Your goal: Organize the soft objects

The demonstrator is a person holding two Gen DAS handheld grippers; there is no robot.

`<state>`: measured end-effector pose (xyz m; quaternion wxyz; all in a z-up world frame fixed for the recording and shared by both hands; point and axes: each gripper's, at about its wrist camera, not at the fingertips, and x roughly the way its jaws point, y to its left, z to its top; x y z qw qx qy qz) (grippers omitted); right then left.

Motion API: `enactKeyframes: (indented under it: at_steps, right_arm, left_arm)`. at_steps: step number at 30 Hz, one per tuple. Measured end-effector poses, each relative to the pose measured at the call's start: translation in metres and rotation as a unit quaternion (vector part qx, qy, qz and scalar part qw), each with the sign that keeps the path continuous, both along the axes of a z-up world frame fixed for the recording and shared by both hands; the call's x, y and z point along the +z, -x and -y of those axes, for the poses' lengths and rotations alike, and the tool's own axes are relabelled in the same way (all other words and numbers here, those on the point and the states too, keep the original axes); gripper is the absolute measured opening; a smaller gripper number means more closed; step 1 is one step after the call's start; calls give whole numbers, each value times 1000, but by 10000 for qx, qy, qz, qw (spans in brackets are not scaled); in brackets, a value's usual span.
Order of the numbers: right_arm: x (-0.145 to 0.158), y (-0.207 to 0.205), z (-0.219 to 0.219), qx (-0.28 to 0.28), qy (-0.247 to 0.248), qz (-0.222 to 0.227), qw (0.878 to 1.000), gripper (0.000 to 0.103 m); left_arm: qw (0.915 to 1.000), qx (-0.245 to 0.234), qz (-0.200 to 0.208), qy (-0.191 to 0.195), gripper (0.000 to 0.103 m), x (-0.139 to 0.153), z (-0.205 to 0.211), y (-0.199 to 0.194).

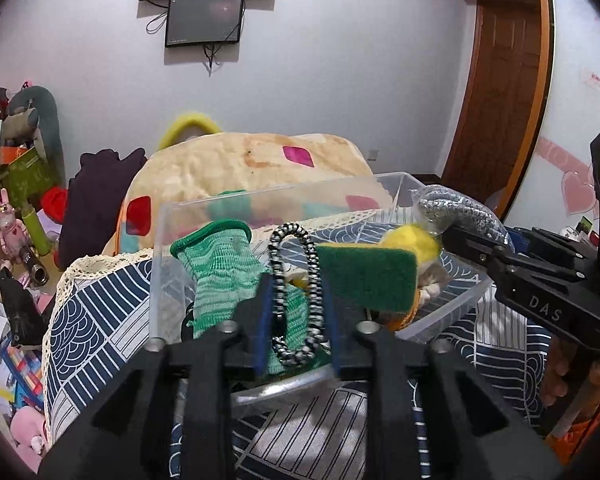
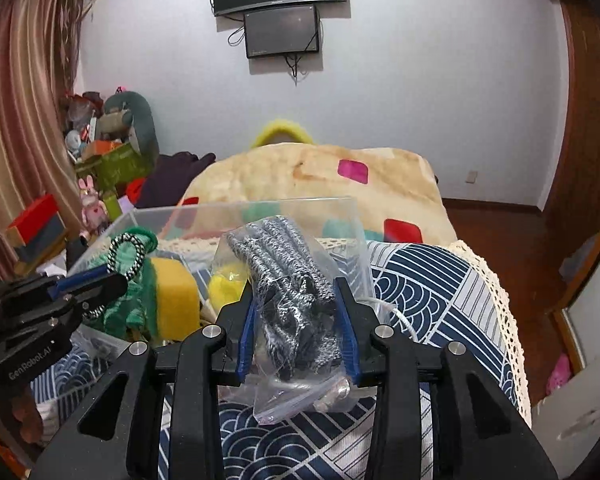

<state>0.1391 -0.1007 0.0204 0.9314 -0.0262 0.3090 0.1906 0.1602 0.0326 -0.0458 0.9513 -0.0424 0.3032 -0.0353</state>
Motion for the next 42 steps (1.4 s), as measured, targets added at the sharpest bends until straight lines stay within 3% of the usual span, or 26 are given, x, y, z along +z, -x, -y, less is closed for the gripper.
enactKeyframes:
  at_steps: [5,7,9,13,19,25,27,28,33,37,41,42]
  right_arm:
    - [2,6,0,34,218,61,9997,40]
    - [2,7,0,73,218,56,9997,52]
    - [3,11,3,133,142,69,9998,55]
    - [6,18,5,157,167,161,9996,57]
    - [22,31,13,143,42,372,9992,60]
    - [43,50,21,190,-63,716,9972,61]
    - [50,57,20,301,-120,802,9963,67]
    - [55,64,19,348,-164,896,9952,71]
    - [67,85,16,441,-172,1241,9911,73]
    - [73,96,17,553,-302,1366,9886,85]
    - [78,105,19,592,-463,1469,9863,89]
    - [79,107,20,592,-505,1480,9859,95]
  left_arm:
    - [10000,8,3,27,44,2,-4,7]
    - [10000,4,-4,33,47,3,-4,10]
    - [10000,-7,-7,27,49,4,-4,13]
    - [10000,32,62,-33,57,8,-5,21]
    - [9996,70,251,45,58,23,-10,35]
    - [9978,175,642,20,59,46,-9,64]
    - [9967,182,786,-19,60,54,-6,76]
    - [9960,218,860,-44,62,57,-4,82]
    - [9934,227,1125,49,70,70,0,106]
    - [9909,277,1314,102,77,77,1,123]
    - [9882,326,1493,126,93,79,2,139]
    - [9875,335,1534,131,93,80,2,142]
